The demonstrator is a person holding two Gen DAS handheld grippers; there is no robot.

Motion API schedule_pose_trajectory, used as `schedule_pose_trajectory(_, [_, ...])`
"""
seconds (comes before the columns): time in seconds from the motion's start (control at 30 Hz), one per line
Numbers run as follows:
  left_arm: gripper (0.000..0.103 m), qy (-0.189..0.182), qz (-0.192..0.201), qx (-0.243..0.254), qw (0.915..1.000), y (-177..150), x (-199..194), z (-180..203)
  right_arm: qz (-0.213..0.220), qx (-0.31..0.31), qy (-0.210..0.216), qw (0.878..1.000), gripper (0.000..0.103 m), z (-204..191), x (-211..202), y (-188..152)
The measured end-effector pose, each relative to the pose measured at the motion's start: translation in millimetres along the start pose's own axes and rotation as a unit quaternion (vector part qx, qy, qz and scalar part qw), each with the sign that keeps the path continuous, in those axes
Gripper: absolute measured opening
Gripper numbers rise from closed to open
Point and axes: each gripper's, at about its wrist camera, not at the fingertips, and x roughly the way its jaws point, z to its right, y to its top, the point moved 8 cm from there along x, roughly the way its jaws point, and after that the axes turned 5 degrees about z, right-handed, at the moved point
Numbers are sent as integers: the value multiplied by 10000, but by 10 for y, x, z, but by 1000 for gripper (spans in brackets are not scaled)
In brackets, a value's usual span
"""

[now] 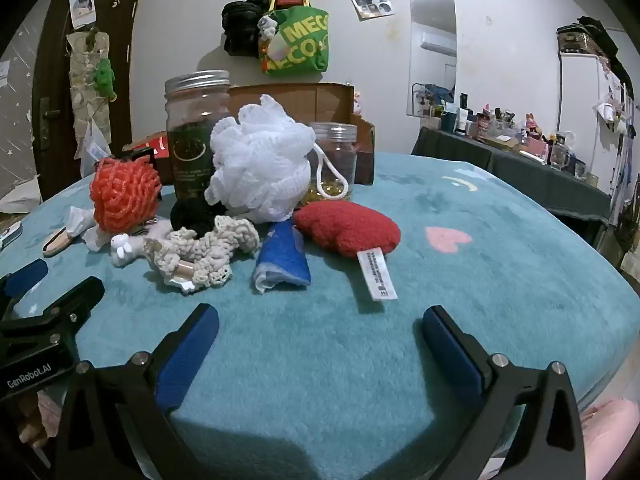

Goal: Organize soft objects

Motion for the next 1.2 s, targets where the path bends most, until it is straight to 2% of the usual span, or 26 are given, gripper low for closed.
schedule_pose_trajectory(1.2, [103,12,-13,10,10000,-34,-29,108,-30,15,7,10000,103,-5,3,-2])
